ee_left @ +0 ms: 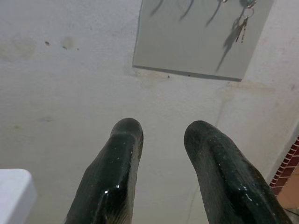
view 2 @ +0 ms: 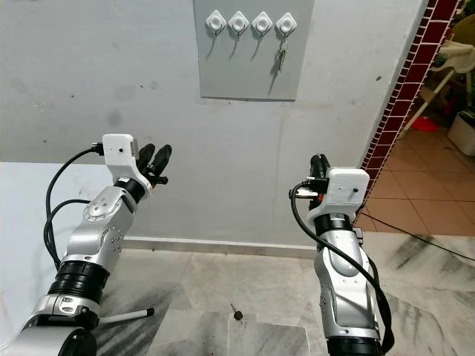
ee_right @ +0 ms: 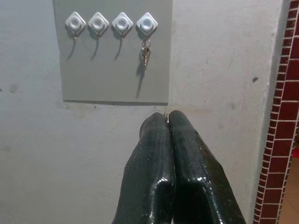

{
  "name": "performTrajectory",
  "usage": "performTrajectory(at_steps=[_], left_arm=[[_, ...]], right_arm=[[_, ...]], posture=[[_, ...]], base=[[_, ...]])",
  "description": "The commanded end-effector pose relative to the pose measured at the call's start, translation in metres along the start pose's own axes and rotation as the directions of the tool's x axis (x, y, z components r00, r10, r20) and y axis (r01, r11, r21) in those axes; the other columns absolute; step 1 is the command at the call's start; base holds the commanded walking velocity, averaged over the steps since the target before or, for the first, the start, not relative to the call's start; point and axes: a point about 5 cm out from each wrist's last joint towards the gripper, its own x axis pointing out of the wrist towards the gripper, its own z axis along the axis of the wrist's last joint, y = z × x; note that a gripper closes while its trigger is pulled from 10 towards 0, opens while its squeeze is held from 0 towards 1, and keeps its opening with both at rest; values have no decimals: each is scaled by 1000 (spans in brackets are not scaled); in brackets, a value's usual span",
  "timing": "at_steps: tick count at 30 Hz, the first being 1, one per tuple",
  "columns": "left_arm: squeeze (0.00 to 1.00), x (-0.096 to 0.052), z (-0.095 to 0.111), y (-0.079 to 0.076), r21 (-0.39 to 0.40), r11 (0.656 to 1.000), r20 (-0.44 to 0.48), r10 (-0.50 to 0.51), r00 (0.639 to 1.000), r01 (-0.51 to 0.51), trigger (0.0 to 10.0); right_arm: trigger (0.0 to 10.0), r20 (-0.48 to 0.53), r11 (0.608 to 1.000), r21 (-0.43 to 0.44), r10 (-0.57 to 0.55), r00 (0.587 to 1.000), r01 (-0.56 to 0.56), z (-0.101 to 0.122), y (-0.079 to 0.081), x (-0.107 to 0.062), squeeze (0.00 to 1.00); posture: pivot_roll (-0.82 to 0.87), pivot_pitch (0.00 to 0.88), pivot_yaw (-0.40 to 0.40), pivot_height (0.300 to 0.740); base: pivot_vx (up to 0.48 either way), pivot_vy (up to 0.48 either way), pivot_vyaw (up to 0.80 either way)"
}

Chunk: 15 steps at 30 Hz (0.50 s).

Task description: Hang keys on a hook

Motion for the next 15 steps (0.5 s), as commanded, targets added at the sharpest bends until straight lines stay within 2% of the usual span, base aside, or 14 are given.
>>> performTrajectory(at_steps=[1, 15], left_arm=[[0, 0, 3, 1, 2, 1000, 3, -4, 1000, 4, 10000], [0, 0, 3, 2, -1, 1000, 1, -3, 1000, 3, 10000]], right_arm=[[10000, 7, 1000, 3, 10, 1000, -10, 2, 1, 2, 0], [10000, 6, 1000, 3, 14, 1000, -14, 2, 2, 3, 0]], posture=[[22, 0, 28, 740], [21, 0, 26, 740]], base=[[458, 0, 0], [476, 0, 0]])
